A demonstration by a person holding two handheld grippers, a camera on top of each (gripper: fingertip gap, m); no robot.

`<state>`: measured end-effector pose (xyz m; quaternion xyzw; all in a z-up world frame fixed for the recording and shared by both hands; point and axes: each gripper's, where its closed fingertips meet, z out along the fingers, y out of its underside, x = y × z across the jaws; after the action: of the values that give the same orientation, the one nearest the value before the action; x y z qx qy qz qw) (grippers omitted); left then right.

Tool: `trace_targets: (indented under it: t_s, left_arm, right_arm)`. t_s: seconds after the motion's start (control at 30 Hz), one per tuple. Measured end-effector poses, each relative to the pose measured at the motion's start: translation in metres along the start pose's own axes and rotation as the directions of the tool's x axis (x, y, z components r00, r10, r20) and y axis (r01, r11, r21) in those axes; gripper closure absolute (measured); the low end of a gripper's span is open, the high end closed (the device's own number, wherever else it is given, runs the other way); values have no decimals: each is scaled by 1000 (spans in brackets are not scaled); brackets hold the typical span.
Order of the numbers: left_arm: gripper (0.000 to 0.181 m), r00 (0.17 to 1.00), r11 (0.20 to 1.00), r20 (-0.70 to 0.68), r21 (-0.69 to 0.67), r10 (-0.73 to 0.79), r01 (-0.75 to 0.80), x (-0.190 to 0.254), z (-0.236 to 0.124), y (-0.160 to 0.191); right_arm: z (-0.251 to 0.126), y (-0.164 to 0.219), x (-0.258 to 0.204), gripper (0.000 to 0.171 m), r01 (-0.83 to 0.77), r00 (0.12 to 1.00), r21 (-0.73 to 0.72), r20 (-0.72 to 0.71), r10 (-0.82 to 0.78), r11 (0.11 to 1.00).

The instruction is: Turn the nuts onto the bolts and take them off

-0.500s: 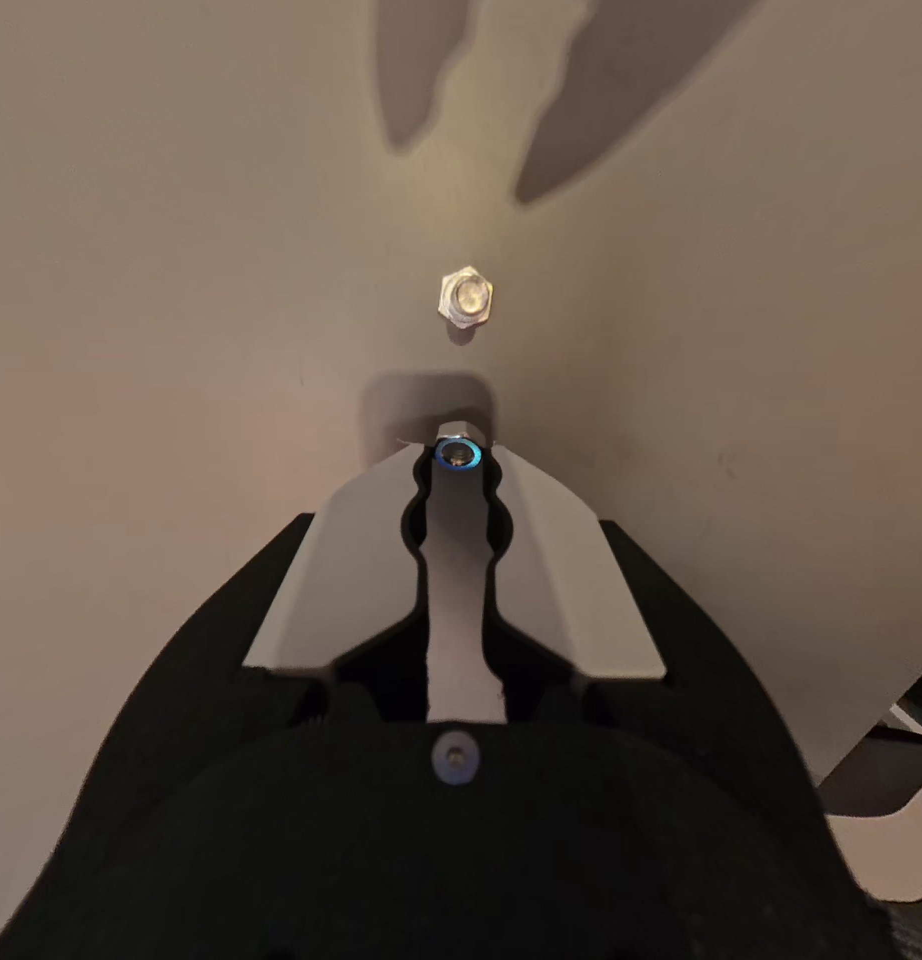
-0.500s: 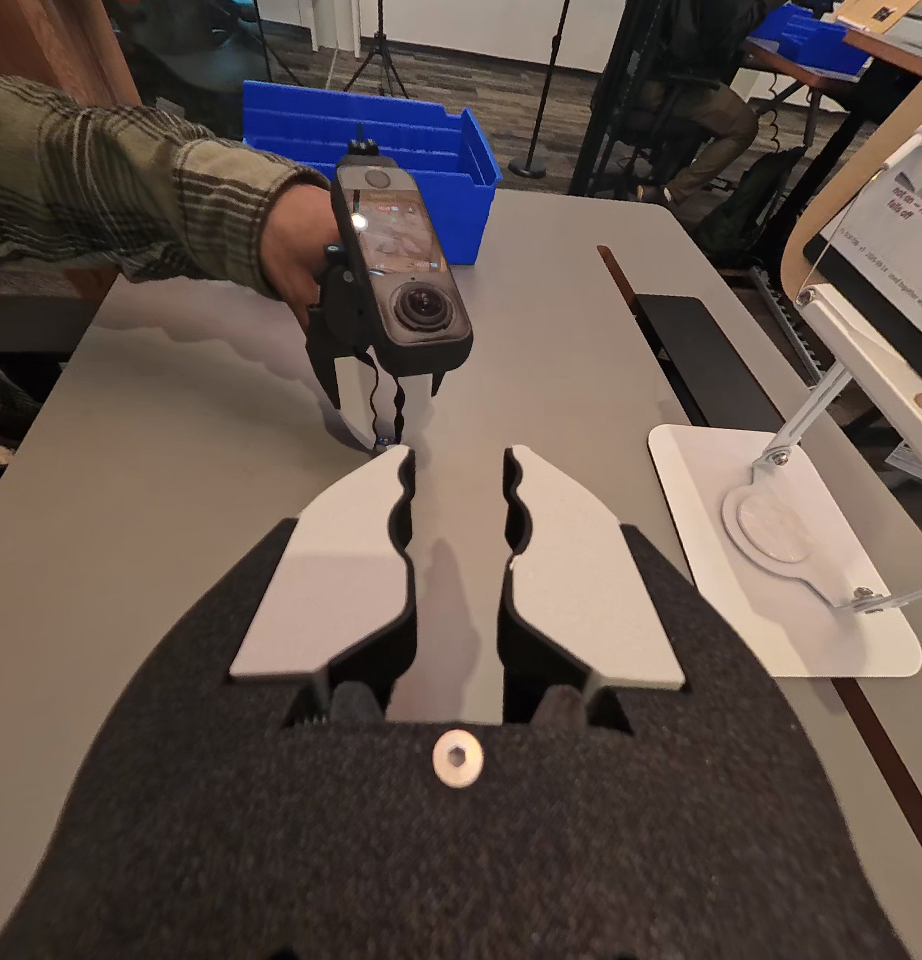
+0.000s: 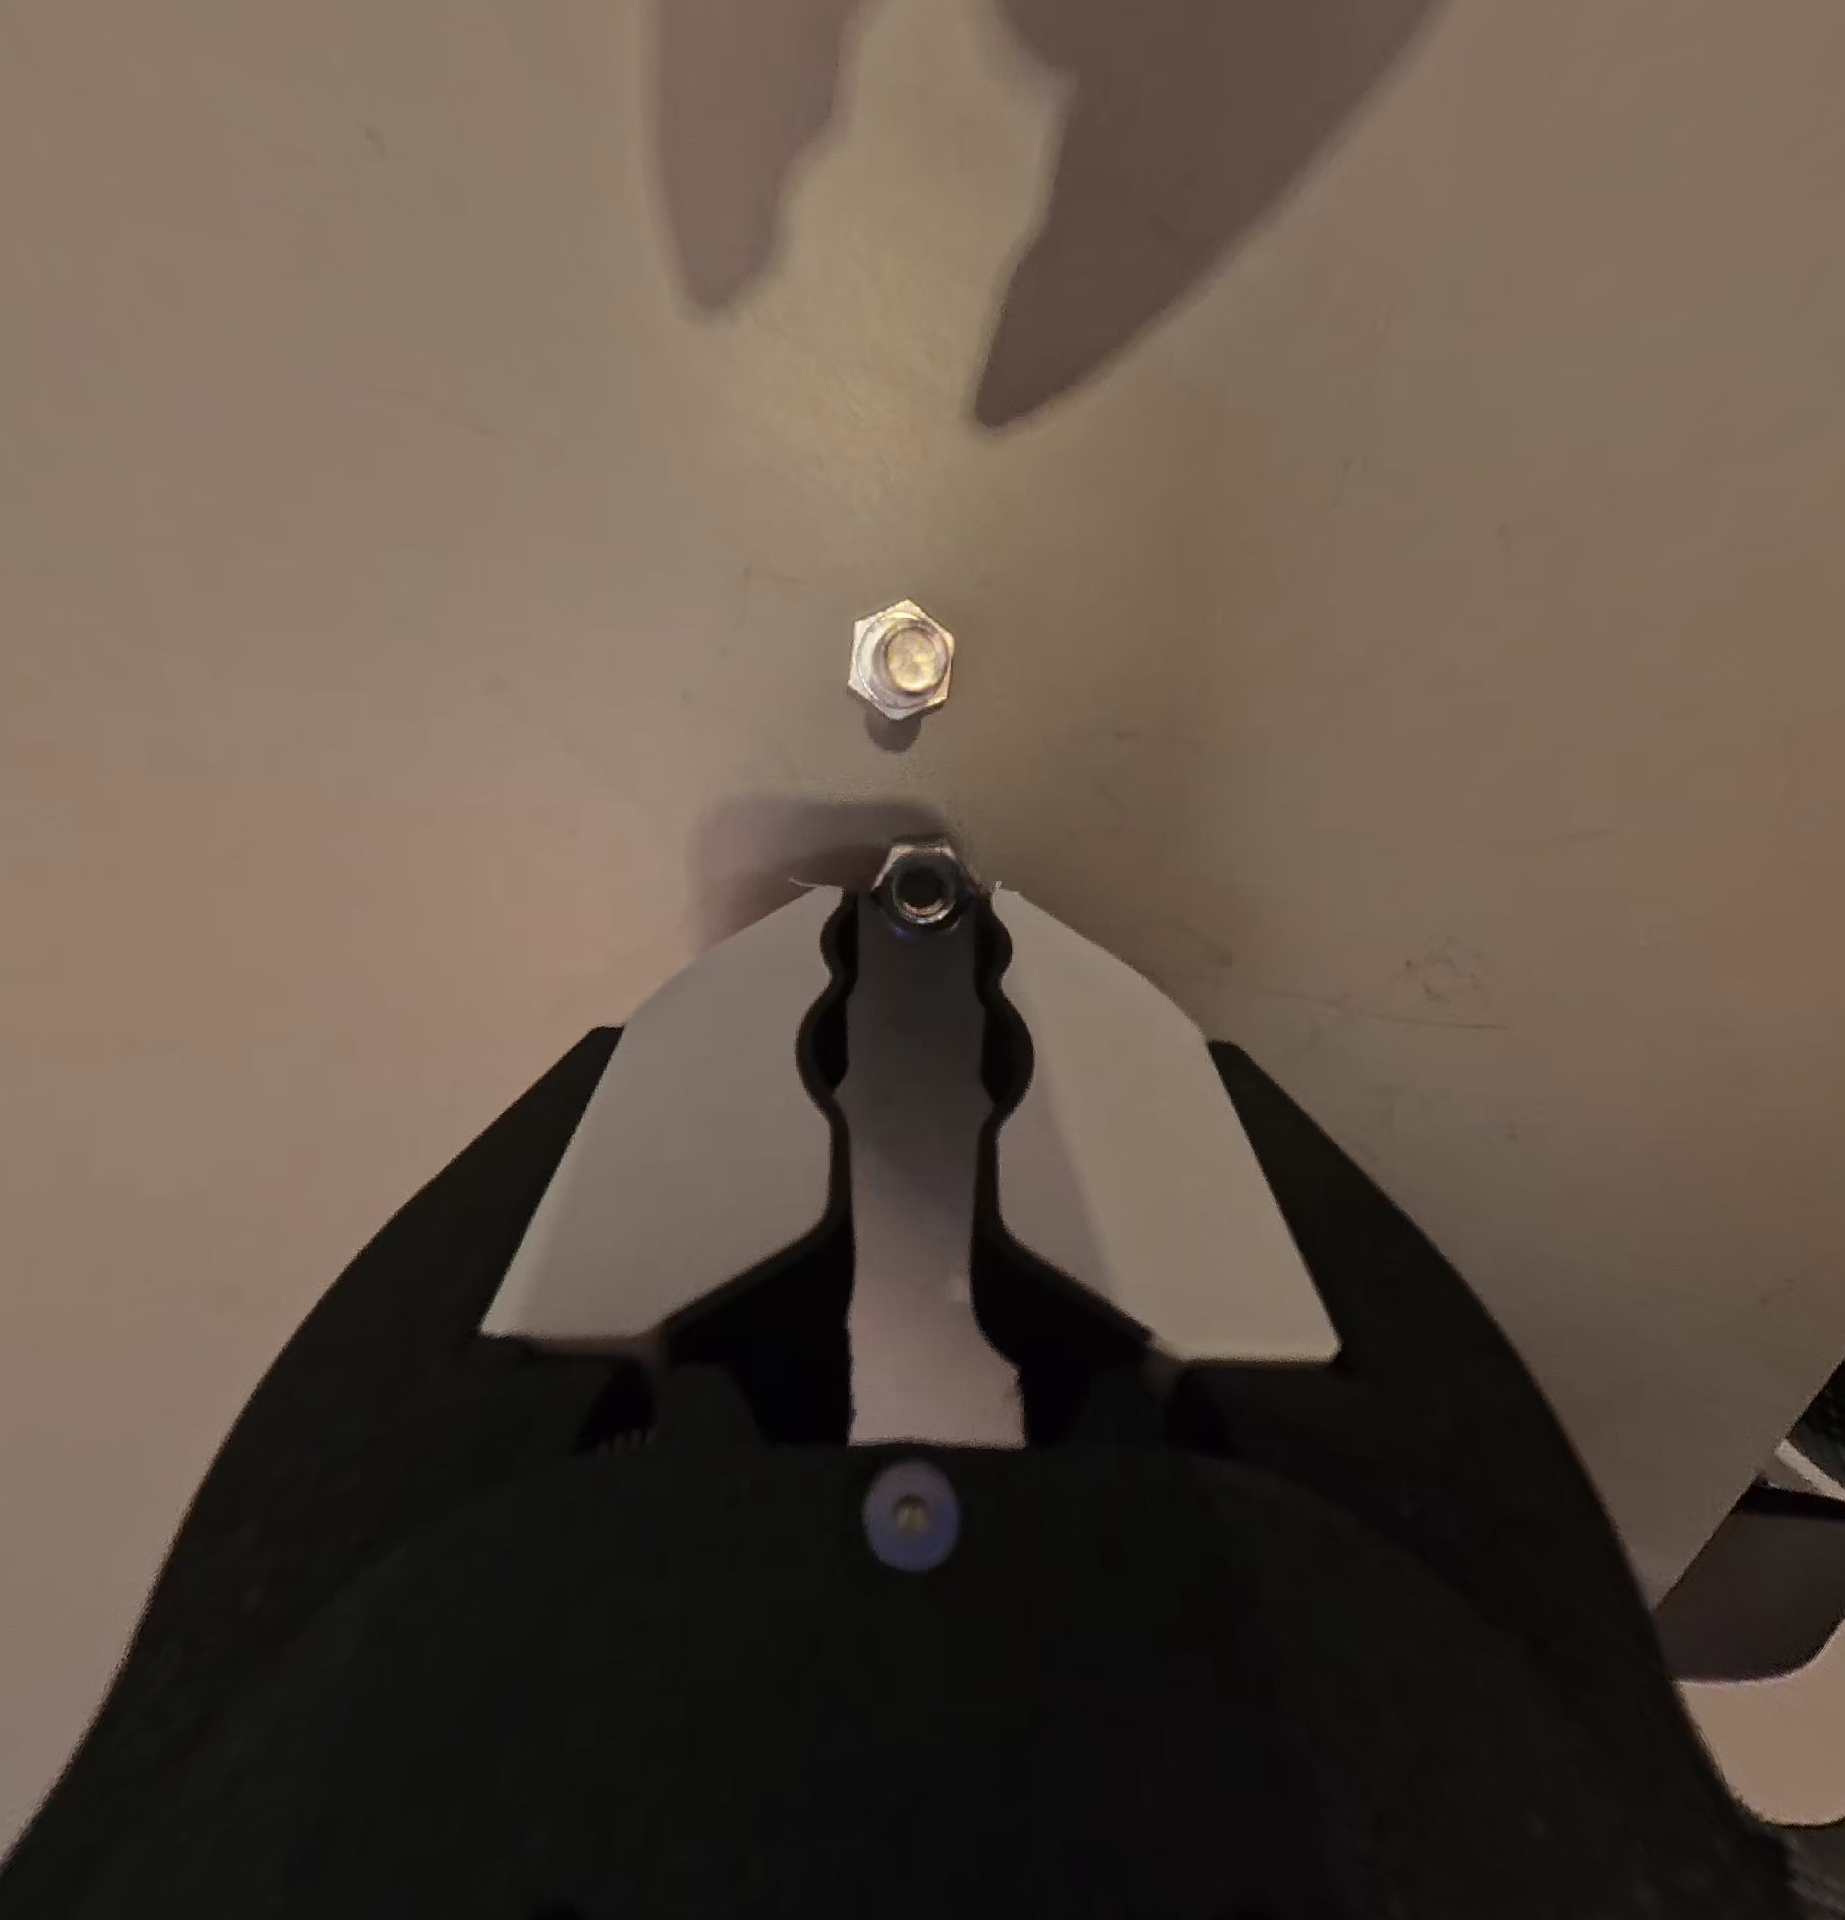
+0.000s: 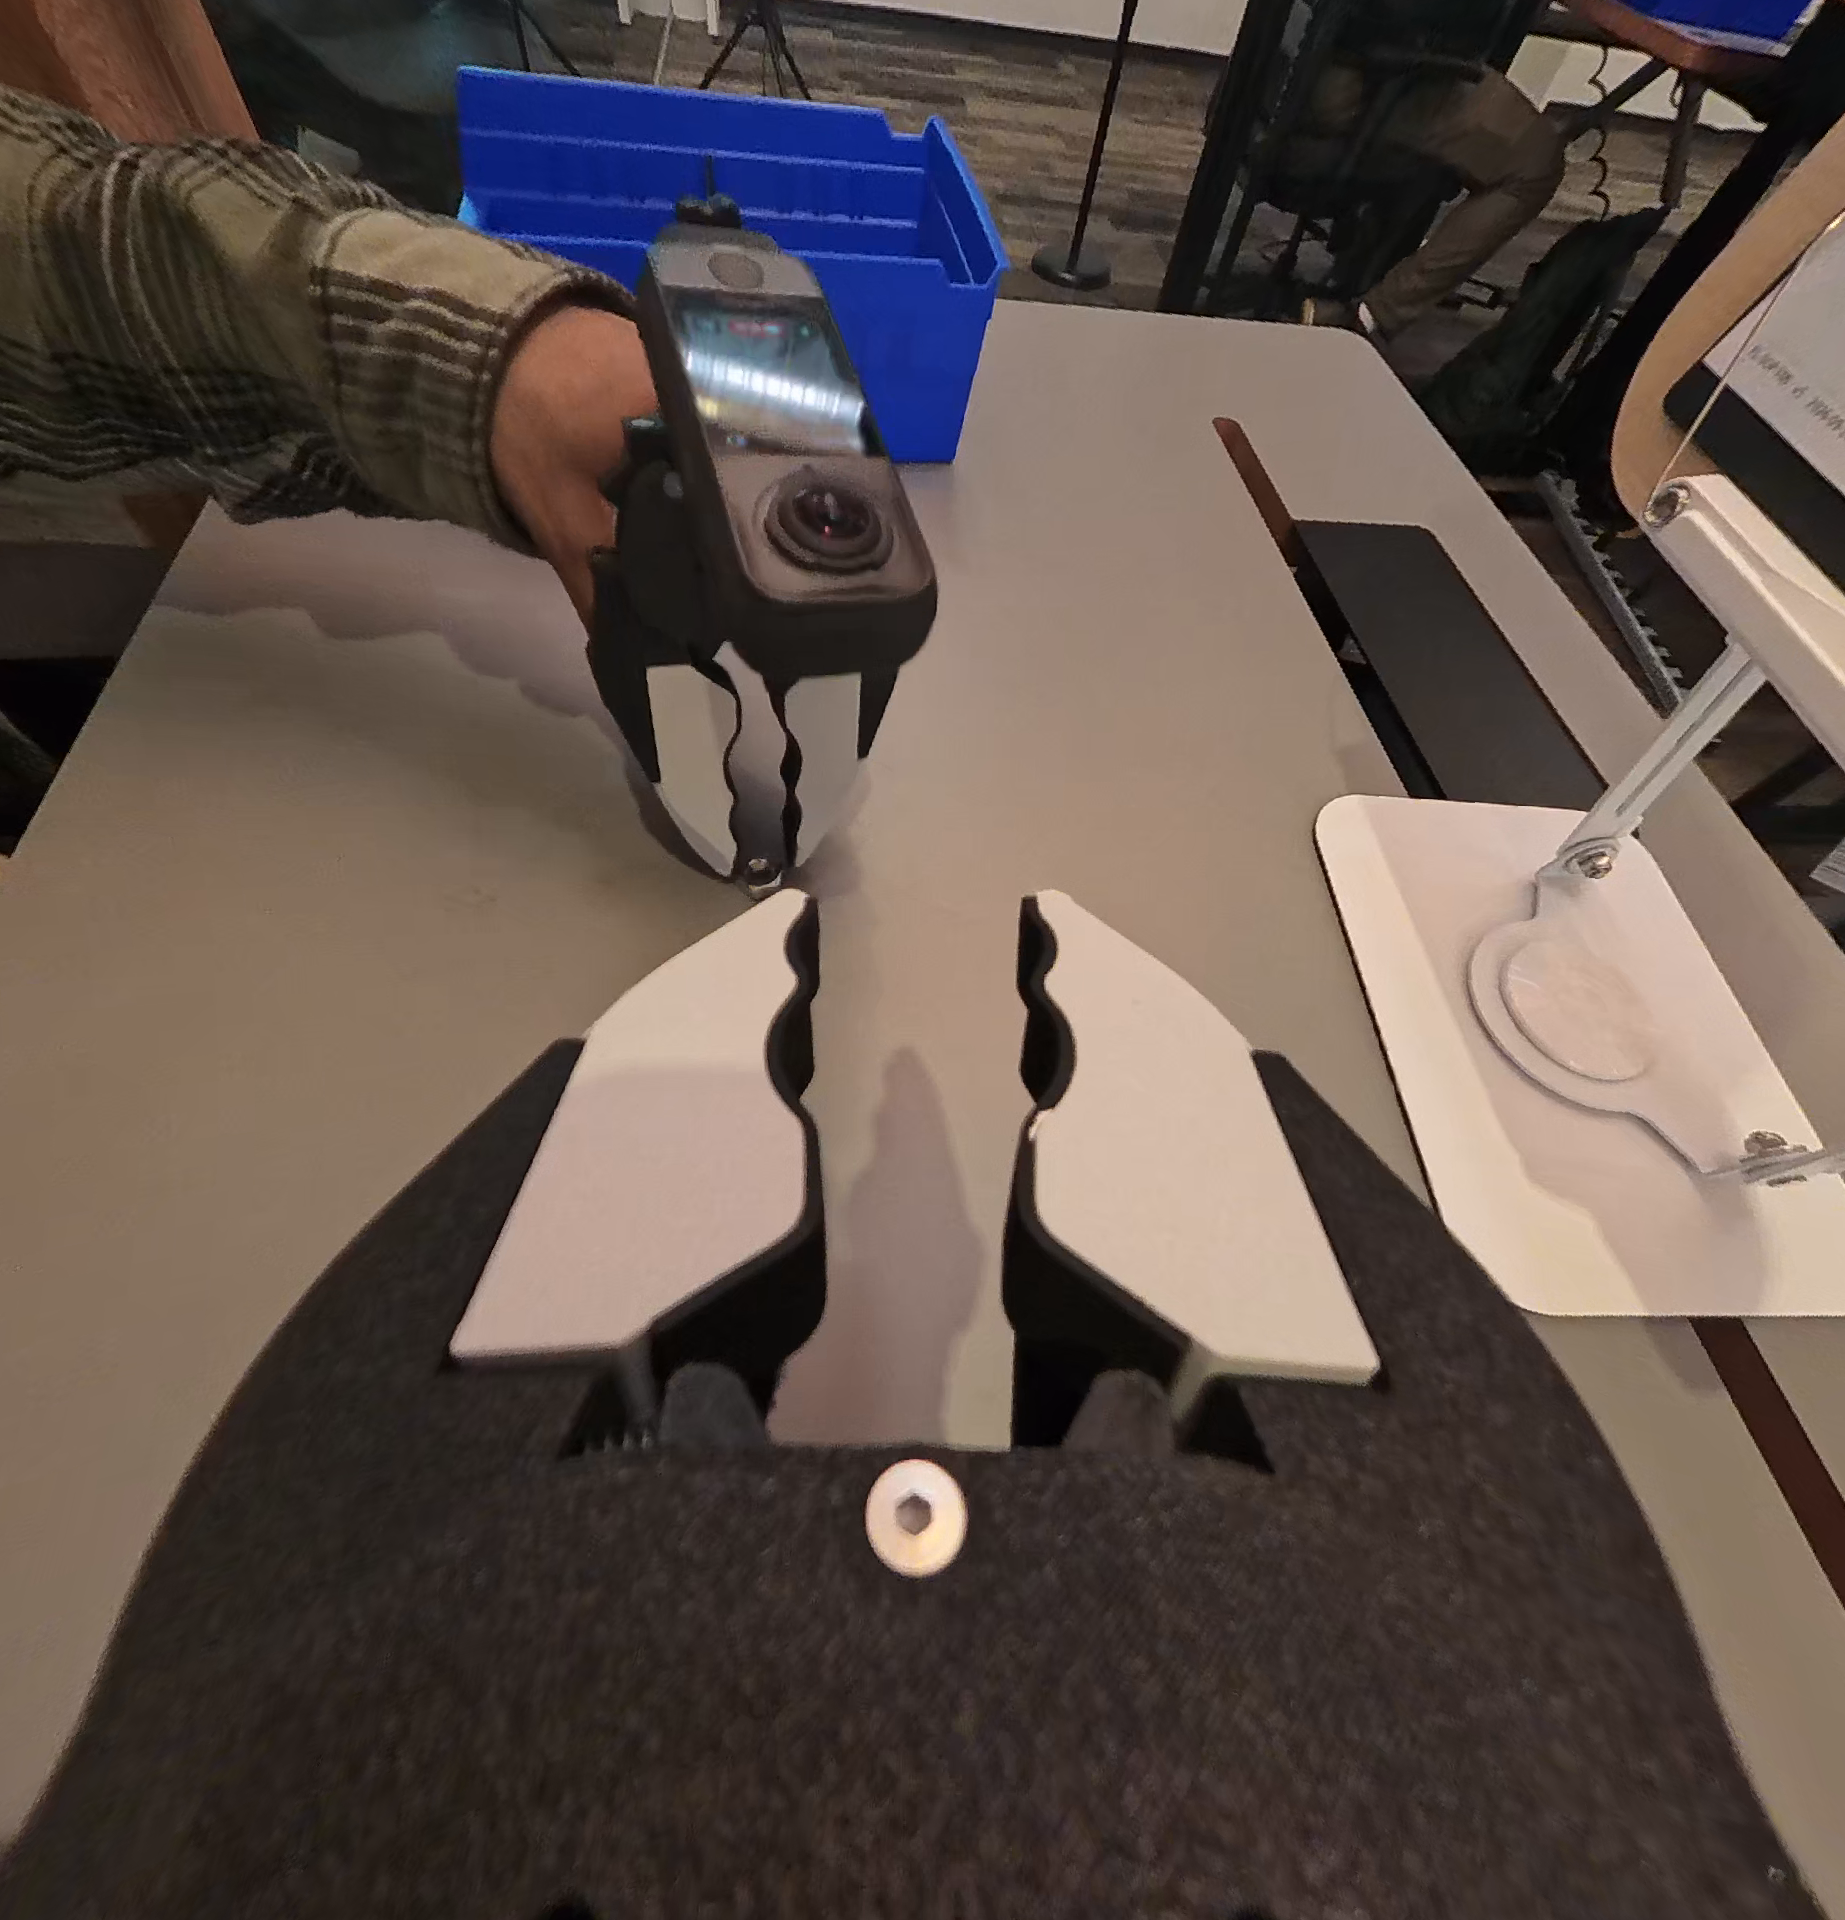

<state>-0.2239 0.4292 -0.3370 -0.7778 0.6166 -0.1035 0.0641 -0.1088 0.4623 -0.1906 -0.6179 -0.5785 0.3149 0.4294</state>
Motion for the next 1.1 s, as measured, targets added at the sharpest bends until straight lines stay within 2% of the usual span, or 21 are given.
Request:
trace_targets:
  t_s: [0.1, 0.17, 0.33, 0.43, 0.6, 0.73, 1.0, 1.1]
  left_arm:
    - [158, 1000, 996, 3, 83, -14, 14, -2, -8, -6]
    - [158, 1000, 982, 0, 185, -28, 27, -4, -15, -15]
    - [152, 998, 908, -15, 415, -58, 59, -3, -25, -36]
    - [144, 998, 893, -15, 444, -67, 67, -2, -22, -37]
    - [143, 996, 856, -29, 509, -88, 90, -4, -32, -29]
    - [136, 991, 774, -56, 619, -124, 132, -16, -48, -20]
    - [134, 986, 521, -89, 840, -139, 149, -34, -78, -11]
    - [134, 985, 503, -97, 850, -145, 158, -36, -82, -6]
  right_arm:
    - [-3, -2, 1, 135, 0, 1000, 12, -3, 1, 1000]
    - [-4, -3, 1, 135, 0, 1000, 17, -9, 1, 1000]
    - [-5, -3, 2, 135, -1, 1000, 21, -7, 2, 1000]
    - [-3, 0, 0, 135, -3, 1000, 13, 3, 3, 1000]
    - [11, 11, -4, 136, -2, 1000, -43, 30, 3, 999]
    - [38, 21, -16, 136, 6, 996, -105, 86, 3, 994]
    - [92, 49, -34, 139, -2, 990, -209, 137, 31, 978]
    - [103, 57, -36, 140, -13, 989, -227, 143, 47, 974]
